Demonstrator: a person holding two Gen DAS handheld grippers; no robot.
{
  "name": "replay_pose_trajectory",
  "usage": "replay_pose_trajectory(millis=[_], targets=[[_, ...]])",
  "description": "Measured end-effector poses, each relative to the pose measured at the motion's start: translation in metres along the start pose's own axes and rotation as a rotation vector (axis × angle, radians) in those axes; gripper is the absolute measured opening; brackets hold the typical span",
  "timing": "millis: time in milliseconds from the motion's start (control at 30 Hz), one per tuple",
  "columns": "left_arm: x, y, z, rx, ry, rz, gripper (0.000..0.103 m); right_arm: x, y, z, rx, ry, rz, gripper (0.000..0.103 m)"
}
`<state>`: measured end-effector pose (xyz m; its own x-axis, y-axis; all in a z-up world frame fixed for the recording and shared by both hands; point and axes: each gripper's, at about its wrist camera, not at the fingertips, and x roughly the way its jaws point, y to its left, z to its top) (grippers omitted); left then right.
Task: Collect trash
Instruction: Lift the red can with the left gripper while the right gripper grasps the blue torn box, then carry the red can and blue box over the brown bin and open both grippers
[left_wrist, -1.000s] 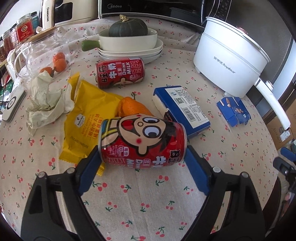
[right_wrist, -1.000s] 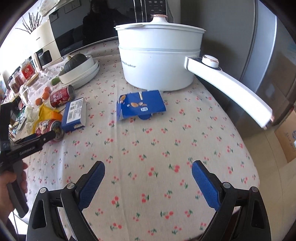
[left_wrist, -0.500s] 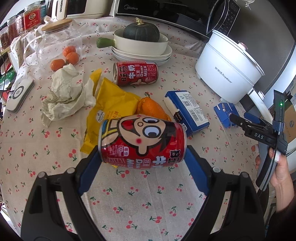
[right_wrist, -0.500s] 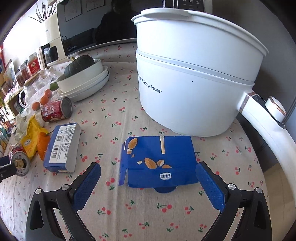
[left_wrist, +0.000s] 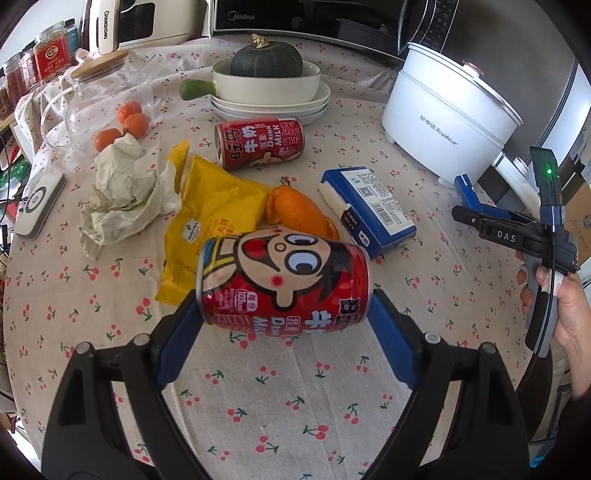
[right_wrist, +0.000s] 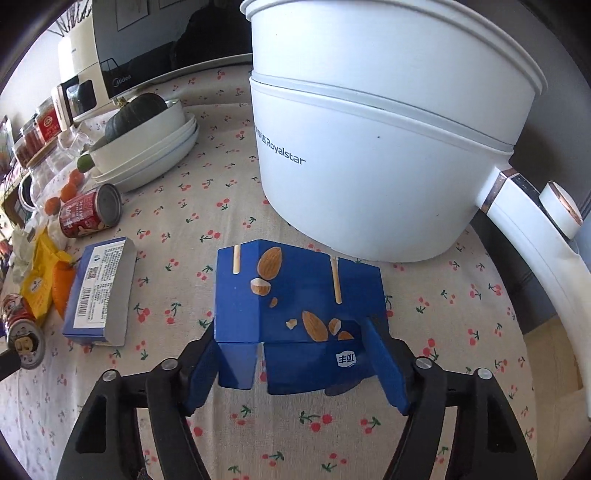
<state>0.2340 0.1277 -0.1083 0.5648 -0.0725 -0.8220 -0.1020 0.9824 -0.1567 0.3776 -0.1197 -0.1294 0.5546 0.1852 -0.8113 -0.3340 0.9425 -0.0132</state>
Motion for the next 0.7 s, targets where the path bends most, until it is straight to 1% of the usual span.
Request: replay_pose_trajectory(millis=[33, 100, 167, 200, 233, 300, 400, 700], targets=[[-0.003, -0.001, -0.001, 0.001, -0.002, -0.005, 0.088, -0.007, 0.001, -0.002, -0.012, 0.000, -0.004, 0.062], [-0.011, -0.004, -0.003, 0.003, -0.009, -0.015, 0.088, -0.020, 0.002, -0.008, -0.033, 0.003, -0.008, 0.051], [-0.020, -0.007, -0.006, 0.001, -0.017, -0.026, 0.088, -0.033, 0.003, -0.016, -0.050, 0.004, -0.007, 0.046], [-0.025, -0.007, -0.008, -0.002, -0.021, -0.032, 0.088, -0.040, 0.003, -0.020, -0.054, 0.003, -0.002, 0.041], [-0.029, -0.008, -0.010, -0.007, -0.025, -0.040, 0.088, -0.048, 0.004, -0.025, -0.056, 0.004, 0.003, 0.040], [-0.037, -0.009, -0.013, -0.015, -0.031, -0.056, 0.088, -0.060, 0.005, -0.034, -0.056, 0.005, 0.016, 0.030], [-0.048, -0.012, -0.018, -0.026, -0.038, -0.079, 0.088, -0.080, 0.005, -0.049, -0.050, -0.003, 0.028, 0.019], [-0.072, -0.027, -0.040, -0.027, -0.041, -0.133, 0.088, -0.136, 0.002, -0.098, 0.003, -0.023, 0.051, 0.019]])
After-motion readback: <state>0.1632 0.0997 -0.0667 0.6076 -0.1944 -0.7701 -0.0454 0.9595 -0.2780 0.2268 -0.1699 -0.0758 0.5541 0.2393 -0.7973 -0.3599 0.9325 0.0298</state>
